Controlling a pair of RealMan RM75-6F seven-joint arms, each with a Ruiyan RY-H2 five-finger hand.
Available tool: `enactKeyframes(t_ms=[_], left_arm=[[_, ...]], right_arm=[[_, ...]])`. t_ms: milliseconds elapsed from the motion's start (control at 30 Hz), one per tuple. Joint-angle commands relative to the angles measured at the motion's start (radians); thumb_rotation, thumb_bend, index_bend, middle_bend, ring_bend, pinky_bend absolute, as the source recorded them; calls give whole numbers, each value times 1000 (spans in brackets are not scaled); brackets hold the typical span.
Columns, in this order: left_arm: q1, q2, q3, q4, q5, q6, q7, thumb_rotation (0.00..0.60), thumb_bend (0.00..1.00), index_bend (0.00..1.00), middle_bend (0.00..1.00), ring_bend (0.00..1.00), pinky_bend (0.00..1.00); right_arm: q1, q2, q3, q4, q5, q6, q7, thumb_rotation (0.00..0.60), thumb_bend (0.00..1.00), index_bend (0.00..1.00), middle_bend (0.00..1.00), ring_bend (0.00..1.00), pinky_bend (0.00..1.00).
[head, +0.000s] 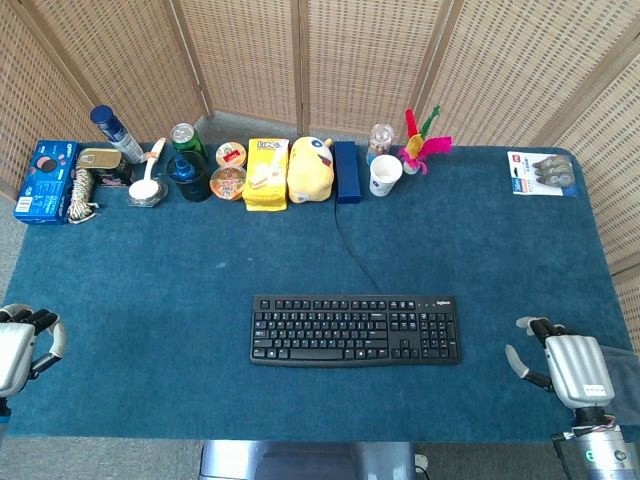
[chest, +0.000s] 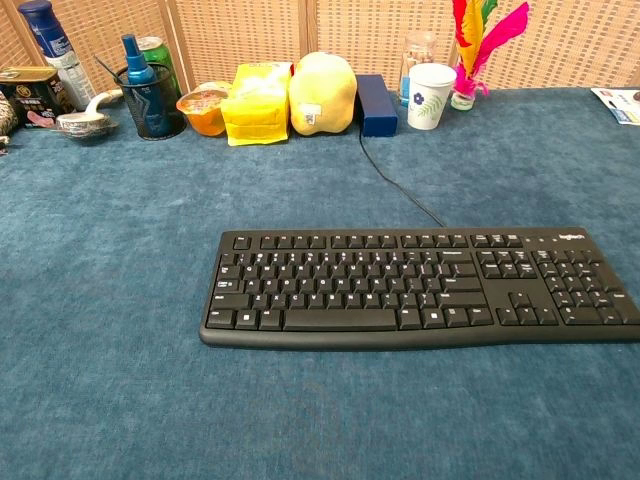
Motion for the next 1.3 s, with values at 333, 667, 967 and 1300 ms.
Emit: enactKeyframes(t_ms=[333, 667, 967, 1300], left_arm=[[-5, 3, -1, -3, -2, -7, 4, 0, 528, 610, 578, 513, 296], [-31, 37, -21, -39, -2, -23, 17, 0, 528, 610, 577, 513, 296], [-59, 70, -44, -90, -14, -43, 36, 0, 527, 610, 577, 513, 297], [-69, 80, -47, -118, -38, -63, 78, 1, 529, 610, 577, 513, 296]], right_arm=[[8, -5, 1, 3, 18, -24, 5, 0, 422, 317, 419, 523, 585], [89, 32, 32, -86, 18, -124, 1, 0, 423, 314, 453, 596, 604], [264, 97, 82, -226, 67, -379, 8, 0, 562, 305, 745, 893, 794], [460, 108, 131, -248, 239, -656, -28, 0, 671, 305, 800, 972, 841]])
